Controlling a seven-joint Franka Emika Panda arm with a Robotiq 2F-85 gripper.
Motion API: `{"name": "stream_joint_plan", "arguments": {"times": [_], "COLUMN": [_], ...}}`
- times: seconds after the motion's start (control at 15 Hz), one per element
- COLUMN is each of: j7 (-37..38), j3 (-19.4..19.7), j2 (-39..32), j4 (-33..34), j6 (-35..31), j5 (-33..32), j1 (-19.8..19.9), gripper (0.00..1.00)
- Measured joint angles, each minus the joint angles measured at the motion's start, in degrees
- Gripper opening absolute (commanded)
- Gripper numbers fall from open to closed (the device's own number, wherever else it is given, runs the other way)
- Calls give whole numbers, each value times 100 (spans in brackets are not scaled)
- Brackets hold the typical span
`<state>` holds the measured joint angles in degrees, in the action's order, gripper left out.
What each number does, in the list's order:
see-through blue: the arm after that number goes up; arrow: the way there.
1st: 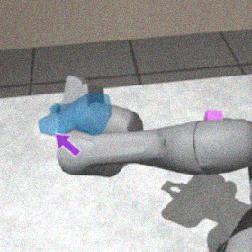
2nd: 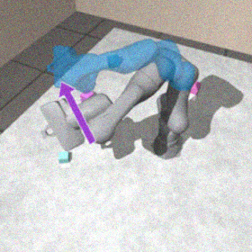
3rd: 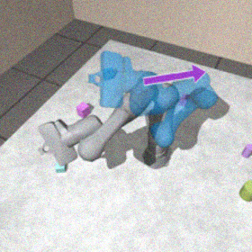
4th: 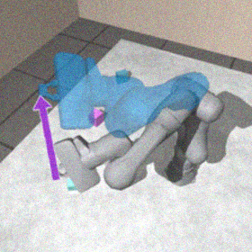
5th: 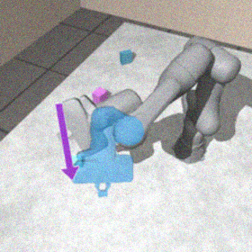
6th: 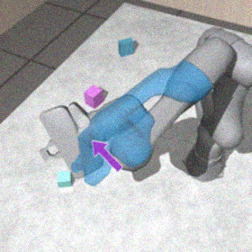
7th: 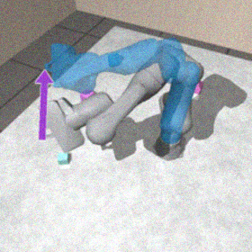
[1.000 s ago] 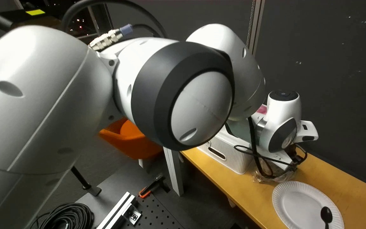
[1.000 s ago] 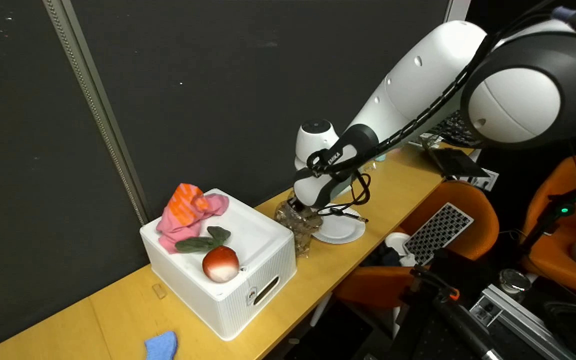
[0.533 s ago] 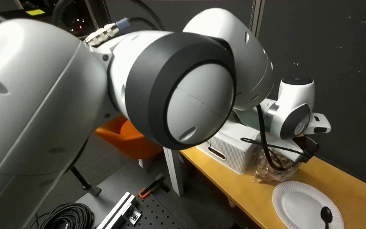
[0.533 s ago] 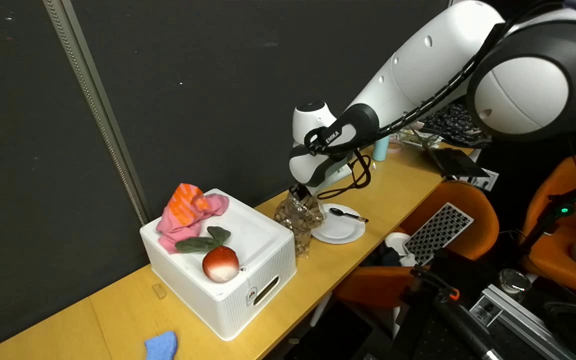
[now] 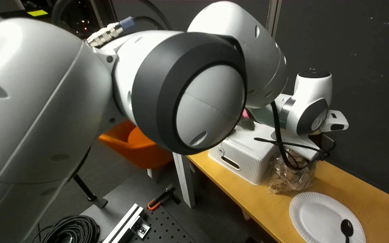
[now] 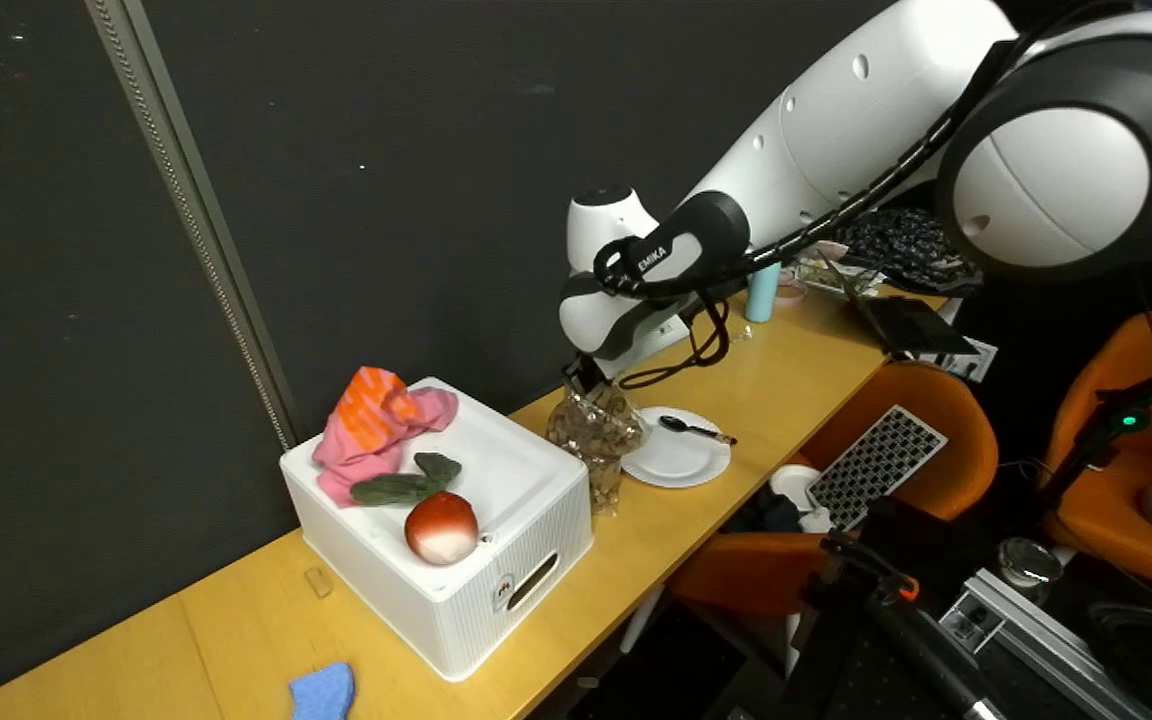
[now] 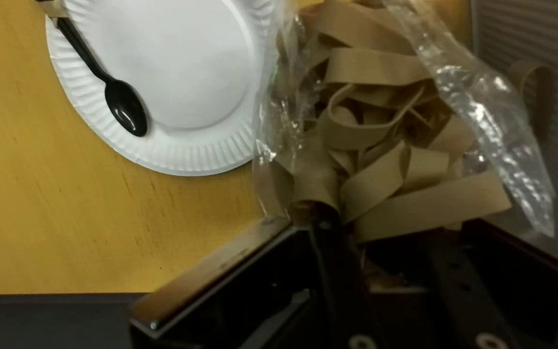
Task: Put some rubber bands on the plate then put the plate on the basket
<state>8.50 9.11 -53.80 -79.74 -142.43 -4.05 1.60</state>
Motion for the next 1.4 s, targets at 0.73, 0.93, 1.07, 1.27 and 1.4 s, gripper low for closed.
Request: {"name": "stream_joint_plan", "arguments": {"times": [0.73,0.93,1.07,1.27,1.4], "j7": [103,119,110,109,109], "j3": [-183,-103,-143,-268,-321], "j2": [338,520,644,768,807], "j4": [15,12,16,17,17], "j6": [875,1055,1221,1497,1615], "j5": [-10,-16,2,16,29], "j1": [-80,-69,-56,-48,-47], "gripper": [3,3,3,3,3]}}
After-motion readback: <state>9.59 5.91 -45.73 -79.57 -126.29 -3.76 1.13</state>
